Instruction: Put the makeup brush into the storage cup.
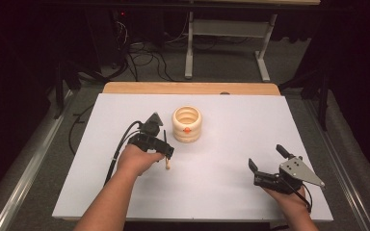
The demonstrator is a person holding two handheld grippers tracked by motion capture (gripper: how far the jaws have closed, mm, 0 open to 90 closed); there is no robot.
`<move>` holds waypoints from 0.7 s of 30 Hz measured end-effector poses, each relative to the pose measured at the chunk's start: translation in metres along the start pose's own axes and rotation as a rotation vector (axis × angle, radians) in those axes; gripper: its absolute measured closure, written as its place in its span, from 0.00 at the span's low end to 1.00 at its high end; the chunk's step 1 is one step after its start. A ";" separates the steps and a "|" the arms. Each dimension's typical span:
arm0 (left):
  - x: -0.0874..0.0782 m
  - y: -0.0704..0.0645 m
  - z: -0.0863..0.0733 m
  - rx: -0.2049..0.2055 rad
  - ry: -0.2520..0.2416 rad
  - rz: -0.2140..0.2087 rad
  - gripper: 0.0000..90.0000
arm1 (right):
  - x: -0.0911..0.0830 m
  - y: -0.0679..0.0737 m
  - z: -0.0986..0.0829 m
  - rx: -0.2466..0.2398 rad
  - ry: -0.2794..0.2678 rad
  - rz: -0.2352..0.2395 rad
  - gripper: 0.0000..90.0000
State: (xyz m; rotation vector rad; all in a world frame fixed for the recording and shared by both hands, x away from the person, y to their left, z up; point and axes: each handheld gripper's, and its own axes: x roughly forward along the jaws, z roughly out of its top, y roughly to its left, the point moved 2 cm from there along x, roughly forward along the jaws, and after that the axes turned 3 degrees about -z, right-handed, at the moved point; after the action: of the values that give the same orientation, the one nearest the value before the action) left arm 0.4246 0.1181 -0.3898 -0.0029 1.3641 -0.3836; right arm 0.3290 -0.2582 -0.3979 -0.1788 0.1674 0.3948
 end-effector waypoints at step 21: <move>0.020 -0.015 0.008 0.022 0.009 0.015 0.10 | 0.000 0.001 0.000 -0.003 0.005 0.000 0.01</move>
State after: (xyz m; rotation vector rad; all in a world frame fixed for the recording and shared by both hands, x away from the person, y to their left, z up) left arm 0.4312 0.0967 -0.4037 0.0274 1.3683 -0.3866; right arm 0.3288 -0.2575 -0.3985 -0.1827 0.1713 0.3949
